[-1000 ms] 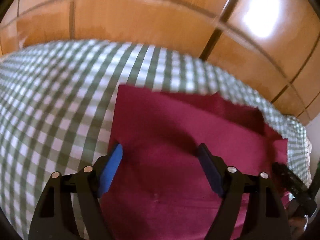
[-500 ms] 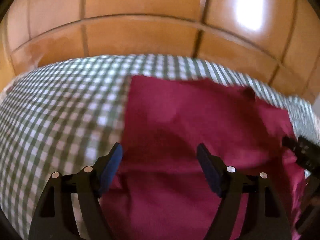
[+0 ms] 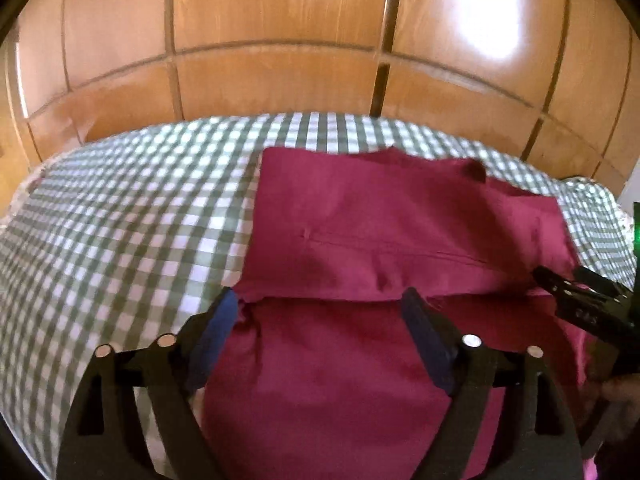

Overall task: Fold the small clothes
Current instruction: 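Open both tools and smooth the folded sweater flat, then grasp the hem with the left tool while the right tool grasps the hem beside it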

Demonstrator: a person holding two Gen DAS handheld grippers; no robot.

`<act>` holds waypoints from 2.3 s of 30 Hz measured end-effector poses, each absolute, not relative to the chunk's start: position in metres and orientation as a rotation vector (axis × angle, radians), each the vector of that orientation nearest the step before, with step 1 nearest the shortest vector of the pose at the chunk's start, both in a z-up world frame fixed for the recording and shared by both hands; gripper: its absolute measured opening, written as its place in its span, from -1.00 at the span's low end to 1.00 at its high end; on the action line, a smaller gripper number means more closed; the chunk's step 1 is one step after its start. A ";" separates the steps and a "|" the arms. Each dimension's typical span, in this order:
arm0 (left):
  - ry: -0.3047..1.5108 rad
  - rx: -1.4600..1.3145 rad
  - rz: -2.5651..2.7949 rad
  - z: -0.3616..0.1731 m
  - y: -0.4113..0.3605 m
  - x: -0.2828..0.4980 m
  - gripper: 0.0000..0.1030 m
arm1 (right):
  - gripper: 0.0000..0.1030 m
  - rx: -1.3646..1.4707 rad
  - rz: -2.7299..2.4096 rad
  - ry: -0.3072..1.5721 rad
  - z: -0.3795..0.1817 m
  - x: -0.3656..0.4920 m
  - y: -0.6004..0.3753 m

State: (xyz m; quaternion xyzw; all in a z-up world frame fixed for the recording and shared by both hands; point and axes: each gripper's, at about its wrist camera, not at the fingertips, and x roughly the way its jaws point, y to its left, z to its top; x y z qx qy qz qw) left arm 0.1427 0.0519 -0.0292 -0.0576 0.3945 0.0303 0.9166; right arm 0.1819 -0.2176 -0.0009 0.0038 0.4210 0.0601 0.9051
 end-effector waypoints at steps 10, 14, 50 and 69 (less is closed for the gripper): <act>0.803 -0.115 0.042 -0.016 0.056 0.093 0.62 | 0.95 0.049 0.124 0.929 0.009 0.127 -0.237; 0.818 -0.118 0.047 -0.021 0.061 0.074 0.62 | 0.95 0.058 0.121 0.972 0.001 0.101 -0.248; 1.059 -0.211 -0.196 -0.067 0.095 -0.034 0.41 | 0.96 0.147 0.278 1.117 -0.012 -0.031 -0.290; 0.968 -0.384 -0.475 -0.020 0.105 -0.043 -0.86 | -0.82 0.287 0.460 1.074 0.038 -0.037 -0.300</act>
